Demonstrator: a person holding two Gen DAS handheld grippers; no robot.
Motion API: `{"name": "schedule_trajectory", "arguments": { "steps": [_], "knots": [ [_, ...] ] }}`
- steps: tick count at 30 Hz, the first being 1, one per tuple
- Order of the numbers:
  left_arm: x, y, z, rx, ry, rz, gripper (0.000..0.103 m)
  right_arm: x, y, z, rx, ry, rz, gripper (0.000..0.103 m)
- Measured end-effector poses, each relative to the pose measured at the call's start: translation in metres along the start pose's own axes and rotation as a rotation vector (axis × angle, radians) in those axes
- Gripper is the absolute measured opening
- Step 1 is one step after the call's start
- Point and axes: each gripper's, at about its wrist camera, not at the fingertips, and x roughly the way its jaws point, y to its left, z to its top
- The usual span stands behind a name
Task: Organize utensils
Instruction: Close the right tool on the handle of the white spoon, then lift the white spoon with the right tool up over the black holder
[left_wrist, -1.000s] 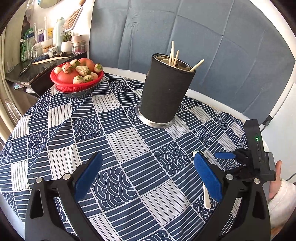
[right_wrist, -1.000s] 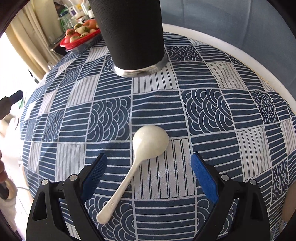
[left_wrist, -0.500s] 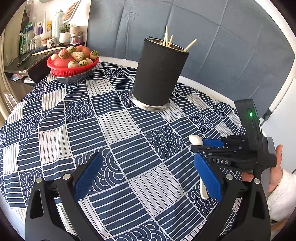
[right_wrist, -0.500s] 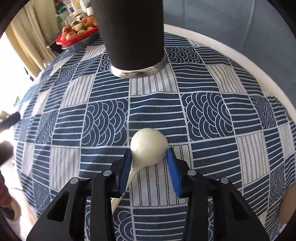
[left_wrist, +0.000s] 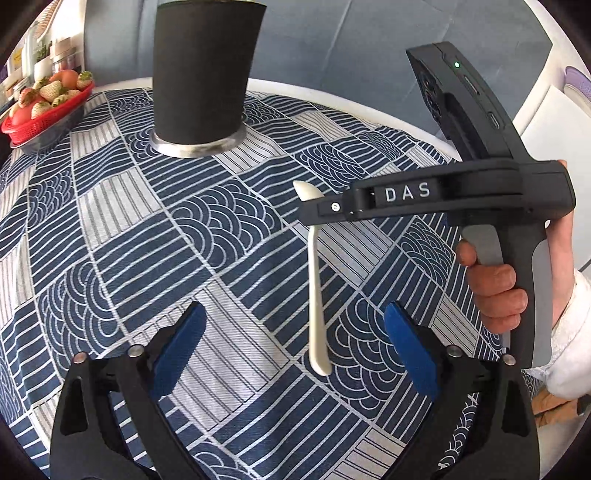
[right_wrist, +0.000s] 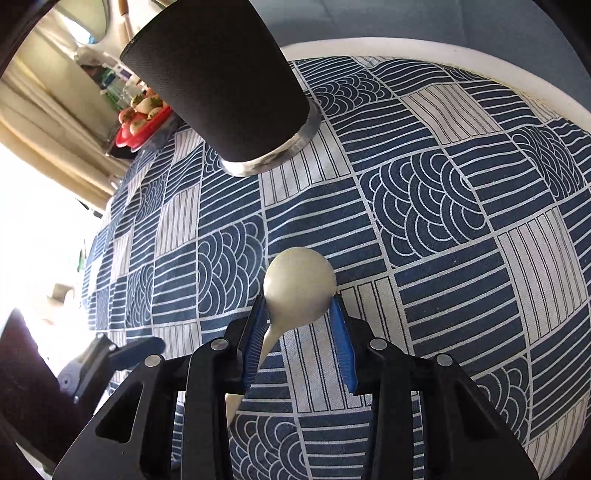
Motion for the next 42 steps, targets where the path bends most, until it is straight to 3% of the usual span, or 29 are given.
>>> {"name": "schedule_trajectory", "arguments": {
  "steps": [2,4,5,6,7,10,13,17,21,23,27,31,32,33,35,38,41,42],
  "knots": [
    [0.011,0.000,0.002,0.004,0.051,-0.022,0.064,0.001,-0.001,0.001,0.015,0.000,0.021,0.032],
    [0.013,-0.001,0.004,0.016,0.040,-0.009,0.061,0.000,-0.004,0.001,0.028,-0.002,0.033,0.032],
    [0.016,0.000,0.005,0.010,0.052,-0.009,0.052,0.000,-0.005,0.001,0.034,-0.002,0.040,0.032],
    [0.016,0.001,0.007,0.013,0.055,0.008,0.026,0.000,-0.006,0.002,0.041,-0.002,0.047,0.032],
    [0.020,0.003,0.009,0.009,0.080,0.003,0.008,0.000,-0.008,0.002,0.050,-0.002,0.056,0.032],
    [0.021,0.007,0.013,0.001,0.097,-0.019,0.007,0.000,-0.009,0.004,0.055,-0.008,0.082,0.030],
    [0.015,0.006,0.016,0.010,0.069,-0.006,0.006,-0.004,-0.009,0.007,0.053,-0.023,0.127,0.018],
    [0.010,0.009,0.021,0.001,0.070,-0.019,0.006,-0.004,-0.006,0.011,0.048,-0.020,0.127,0.017],
    [0.006,0.007,0.024,0.022,0.067,-0.013,0.006,-0.008,0.002,0.010,0.021,-0.031,0.093,0.013],
    [0.005,0.007,0.027,0.021,0.056,-0.009,0.006,-0.012,0.007,0.010,-0.004,-0.036,0.093,0.000],
    [0.003,0.012,0.032,0.011,0.054,-0.018,0.005,-0.007,0.008,0.013,-0.024,-0.010,0.000,0.001],
    [0.000,0.013,0.033,0.017,0.061,-0.018,0.005,-0.006,-0.002,0.011,0.019,-0.001,0.004,0.008],
    [-0.001,0.011,0.033,0.026,0.060,-0.010,0.005,-0.008,-0.005,0.011,0.037,-0.005,0.007,0.019],
    [-0.001,0.010,0.034,0.036,0.063,-0.007,0.005,-0.011,-0.009,0.011,0.050,-0.014,-0.002,0.041],
    [0.000,0.008,0.034,0.049,0.066,-0.016,0.005,-0.020,-0.010,0.014,0.054,-0.046,-0.015,0.060],
    [0.001,0.002,0.034,0.081,0.071,-0.010,0.005,-0.024,-0.009,0.023,0.069,-0.045,-0.003,0.064],
    [0.001,-0.002,0.033,0.095,0.078,-0.011,0.005,-0.016,-0.004,0.031,0.073,-0.007,-0.049,0.065],
    [0.001,-0.002,0.033,0.099,0.080,-0.011,0.005,-0.011,-0.002,0.033,0.061,0.014,-0.084,0.060]
  ]
}}
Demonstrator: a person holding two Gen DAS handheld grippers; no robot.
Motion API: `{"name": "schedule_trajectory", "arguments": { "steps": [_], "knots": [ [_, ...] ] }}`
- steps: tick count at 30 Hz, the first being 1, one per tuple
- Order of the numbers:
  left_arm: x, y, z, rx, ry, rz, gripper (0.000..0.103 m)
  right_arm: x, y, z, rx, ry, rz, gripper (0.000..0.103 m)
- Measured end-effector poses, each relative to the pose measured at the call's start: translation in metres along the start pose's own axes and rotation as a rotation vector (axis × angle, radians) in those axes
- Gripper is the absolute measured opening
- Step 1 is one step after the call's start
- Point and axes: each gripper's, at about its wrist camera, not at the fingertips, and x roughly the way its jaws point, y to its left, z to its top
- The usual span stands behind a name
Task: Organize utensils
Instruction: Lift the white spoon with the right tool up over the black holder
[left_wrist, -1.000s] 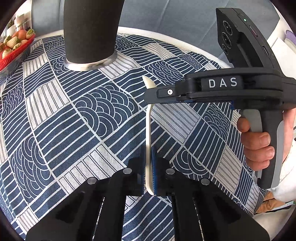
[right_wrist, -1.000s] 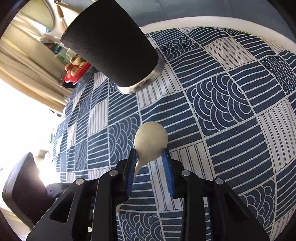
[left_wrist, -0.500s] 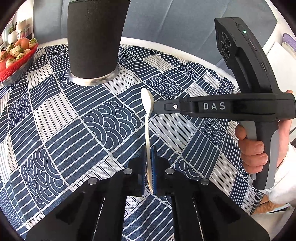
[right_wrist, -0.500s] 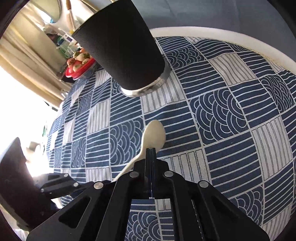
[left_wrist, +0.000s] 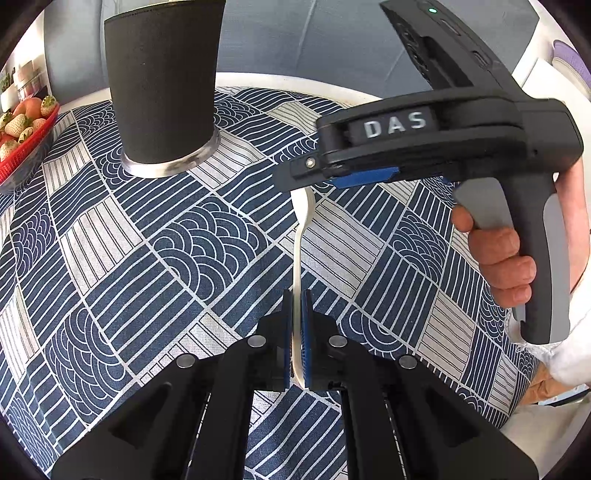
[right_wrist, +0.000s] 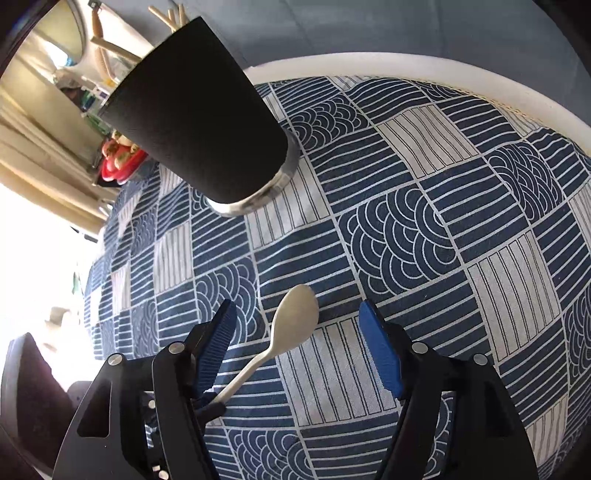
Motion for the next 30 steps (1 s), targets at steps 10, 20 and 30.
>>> {"name": "schedule_trajectory", "arguments": {
  "steps": [10,20,30],
  "knots": [
    [-0.004,-0.003,0.002,0.017,-0.013,-0.010,0.007,-0.006,0.000,0.000,0.009,0.033,-0.023,0.020],
    [-0.033,-0.011,0.028,0.061,-0.061,0.005,0.007,-0.060,0.010,0.020,-0.008,-0.067,0.021,0.017],
    [-0.077,-0.022,0.065,0.161,-0.140,0.034,0.008,-0.122,0.026,0.041,-0.010,-0.200,0.045,0.017]
  ]
}}
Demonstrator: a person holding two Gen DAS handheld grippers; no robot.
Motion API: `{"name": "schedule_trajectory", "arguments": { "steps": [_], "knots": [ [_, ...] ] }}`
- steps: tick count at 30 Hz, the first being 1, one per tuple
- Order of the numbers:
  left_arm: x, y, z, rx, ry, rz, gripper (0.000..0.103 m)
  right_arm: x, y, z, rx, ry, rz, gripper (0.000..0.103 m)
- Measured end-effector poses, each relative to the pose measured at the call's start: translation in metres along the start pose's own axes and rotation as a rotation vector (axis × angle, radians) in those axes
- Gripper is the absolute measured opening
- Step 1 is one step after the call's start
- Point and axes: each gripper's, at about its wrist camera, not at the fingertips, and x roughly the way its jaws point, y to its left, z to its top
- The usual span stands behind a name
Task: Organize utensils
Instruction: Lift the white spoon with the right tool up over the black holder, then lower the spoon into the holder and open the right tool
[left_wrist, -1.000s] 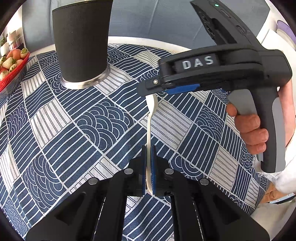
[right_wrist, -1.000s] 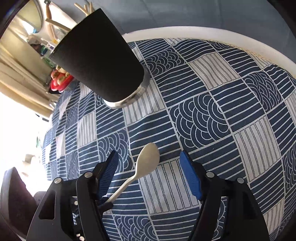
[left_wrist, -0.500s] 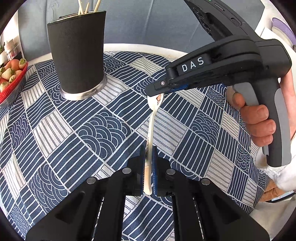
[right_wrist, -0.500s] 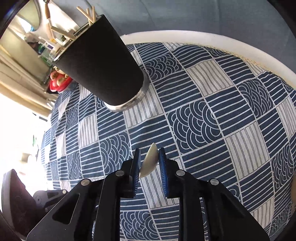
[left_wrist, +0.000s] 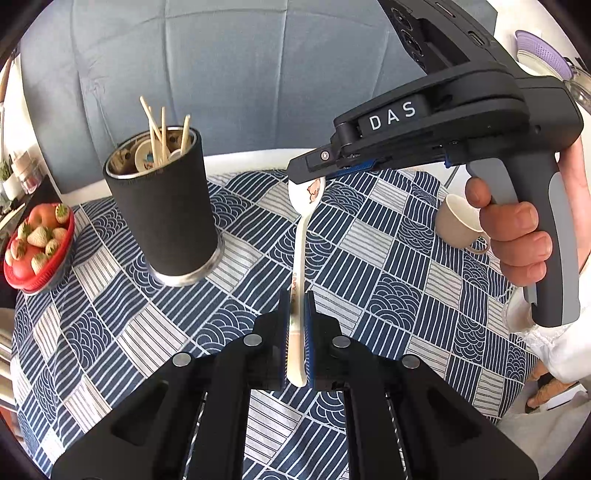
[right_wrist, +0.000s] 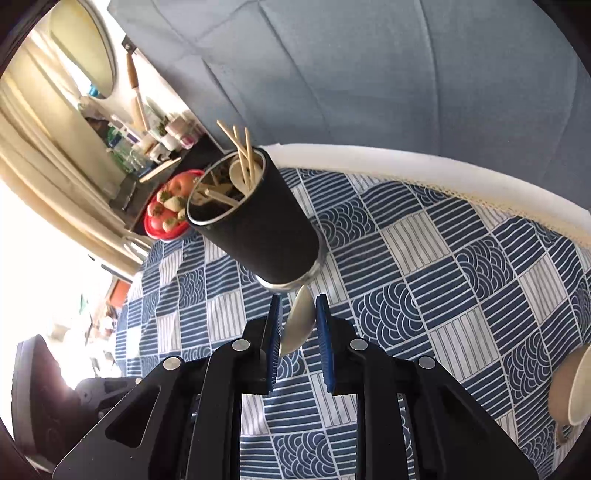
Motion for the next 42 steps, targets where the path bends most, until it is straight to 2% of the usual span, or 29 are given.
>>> {"name": "schedule_trajectory", "arguments": {
  "steps": [9,18,29,36,42],
  "knots": [
    [-0.033,0.009,0.040,0.072,-0.104,-0.015,0.008,-0.053,0.021,0.034,-0.014,-0.132,-0.011,0.017],
    [-0.052,0.033,0.077,0.138,-0.191,-0.012,0.008,-0.081,0.051,0.076,-0.054,-0.233,-0.046,0.017],
    [-0.040,0.093,0.113,0.137,-0.255,-0.065,0.008,-0.072,0.090,0.128,-0.116,-0.298,-0.126,0.016],
    [-0.012,0.122,0.124,0.113,-0.236,-0.112,0.008,-0.048,0.102,0.144,-0.151,-0.288,-0.181,0.015],
    [0.012,0.132,0.126,0.090,-0.211,-0.166,0.007,-0.030,0.105,0.150,-0.175,-0.266,-0.221,0.013]
  ]
}}
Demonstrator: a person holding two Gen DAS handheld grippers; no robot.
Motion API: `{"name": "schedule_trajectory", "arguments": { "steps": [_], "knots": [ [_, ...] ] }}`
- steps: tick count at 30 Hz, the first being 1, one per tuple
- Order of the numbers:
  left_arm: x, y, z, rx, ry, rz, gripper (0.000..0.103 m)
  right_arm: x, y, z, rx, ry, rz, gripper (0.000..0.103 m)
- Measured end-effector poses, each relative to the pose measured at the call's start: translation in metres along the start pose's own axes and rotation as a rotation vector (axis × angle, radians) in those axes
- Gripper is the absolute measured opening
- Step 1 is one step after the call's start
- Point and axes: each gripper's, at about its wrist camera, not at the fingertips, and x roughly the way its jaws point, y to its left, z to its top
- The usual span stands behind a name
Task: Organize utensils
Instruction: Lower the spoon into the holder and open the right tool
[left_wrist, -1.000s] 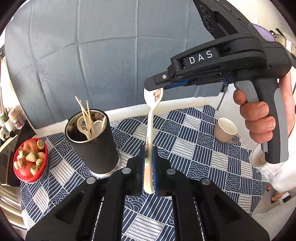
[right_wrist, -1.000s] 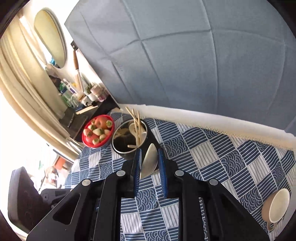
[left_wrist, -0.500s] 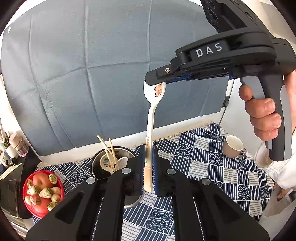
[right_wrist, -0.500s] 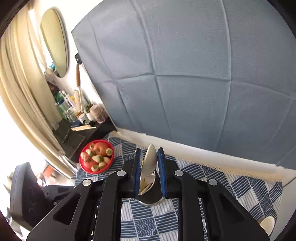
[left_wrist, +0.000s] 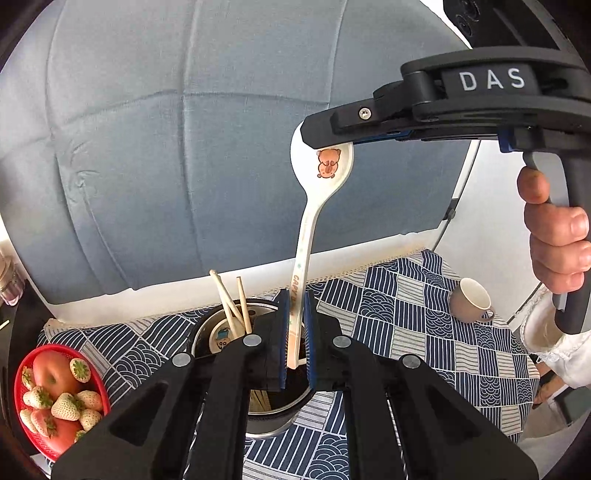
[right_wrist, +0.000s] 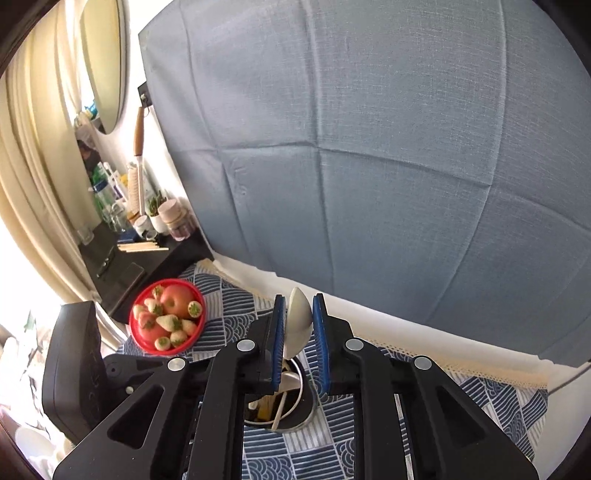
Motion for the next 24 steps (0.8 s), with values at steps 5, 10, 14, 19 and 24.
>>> {"name": "schedule_trajectory", "arguments": {
  "steps": [5,10,14,19,24],
  "knots": [
    [0.013,0.006,-0.002,-0.019,-0.001,-0.019,0.004,0.017,0.002,-0.008,-0.016,0.039,-0.010,0.012],
    [0.026,0.016,-0.011,-0.053,0.045,-0.019,0.004,0.032,0.002,-0.020,-0.010,0.063,0.017,0.014],
    [0.024,0.018,-0.020,-0.062,0.044,0.000,0.030,0.029,-0.003,-0.027,-0.002,0.046,0.029,0.046],
    [0.009,0.018,-0.027,-0.093,0.025,0.049,0.072,0.014,-0.016,-0.033,0.026,-0.002,0.038,0.078],
    [-0.014,0.009,-0.036,-0.118,0.012,0.184,0.097,0.004,-0.022,-0.048,0.011,-0.005,0.016,0.086]
  ]
}}
